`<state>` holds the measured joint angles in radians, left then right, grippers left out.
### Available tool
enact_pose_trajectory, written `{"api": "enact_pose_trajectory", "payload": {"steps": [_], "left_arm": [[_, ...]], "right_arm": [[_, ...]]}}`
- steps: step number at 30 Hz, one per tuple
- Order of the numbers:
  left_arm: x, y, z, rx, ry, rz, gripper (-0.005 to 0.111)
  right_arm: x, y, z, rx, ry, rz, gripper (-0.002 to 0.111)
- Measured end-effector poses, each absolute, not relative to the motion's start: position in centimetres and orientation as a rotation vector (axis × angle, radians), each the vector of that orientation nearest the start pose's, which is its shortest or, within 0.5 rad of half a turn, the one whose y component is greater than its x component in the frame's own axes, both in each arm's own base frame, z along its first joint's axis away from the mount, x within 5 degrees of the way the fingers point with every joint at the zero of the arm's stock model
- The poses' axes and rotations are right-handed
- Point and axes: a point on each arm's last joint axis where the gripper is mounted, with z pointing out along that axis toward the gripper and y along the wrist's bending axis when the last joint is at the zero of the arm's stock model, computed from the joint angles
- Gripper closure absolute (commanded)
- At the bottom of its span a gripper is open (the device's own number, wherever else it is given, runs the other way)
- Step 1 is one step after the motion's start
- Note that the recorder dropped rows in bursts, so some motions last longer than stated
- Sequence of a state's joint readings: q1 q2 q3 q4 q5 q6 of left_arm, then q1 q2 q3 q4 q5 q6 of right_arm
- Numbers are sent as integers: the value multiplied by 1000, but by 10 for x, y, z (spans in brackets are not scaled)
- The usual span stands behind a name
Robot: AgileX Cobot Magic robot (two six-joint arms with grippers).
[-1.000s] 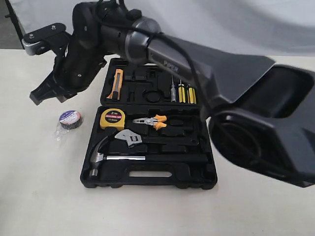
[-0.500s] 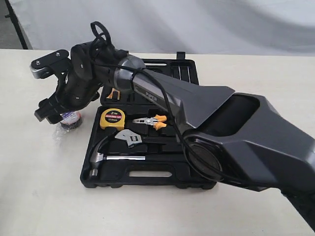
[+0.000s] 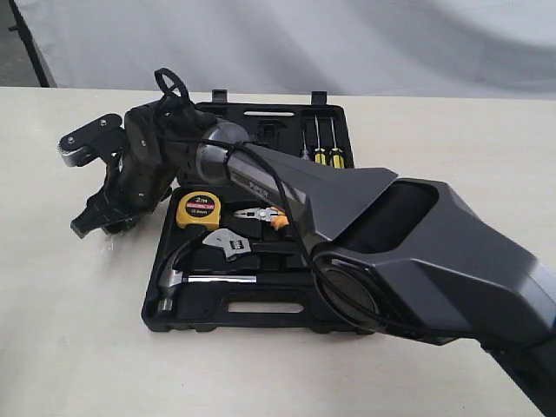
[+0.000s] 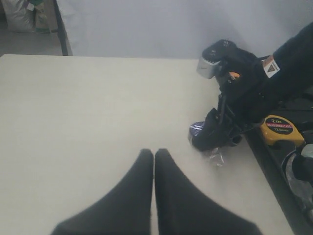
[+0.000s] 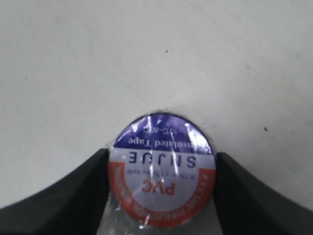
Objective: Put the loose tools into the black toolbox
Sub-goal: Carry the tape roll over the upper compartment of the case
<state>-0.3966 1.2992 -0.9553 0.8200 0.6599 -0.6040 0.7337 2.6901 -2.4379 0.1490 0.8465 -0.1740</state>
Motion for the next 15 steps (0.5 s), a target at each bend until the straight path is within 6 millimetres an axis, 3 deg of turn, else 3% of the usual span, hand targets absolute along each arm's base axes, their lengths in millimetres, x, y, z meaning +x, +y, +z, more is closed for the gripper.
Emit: {"api": "enact_pose_trajectory", "payload": {"steps": [1, 4, 8, 12, 15], "left_arm": [[264, -66, 308, 323, 2224, 377, 105], [264, -66, 308, 323, 2224, 377, 105], [264, -66, 308, 323, 2224, 377, 105], [264, -66, 308, 323, 2224, 377, 105], [264, -66, 308, 323, 2224, 377, 105]], "right_arm": [[416, 390, 117, -1078, 2383, 374, 109], [414, 389, 134, -1087, 2367, 367, 108], [411, 382, 178, -1084, 2361, 368, 108], [413, 358, 214, -1048, 2431, 356, 108], [426, 329, 218, -980, 2533, 328, 108]]}}
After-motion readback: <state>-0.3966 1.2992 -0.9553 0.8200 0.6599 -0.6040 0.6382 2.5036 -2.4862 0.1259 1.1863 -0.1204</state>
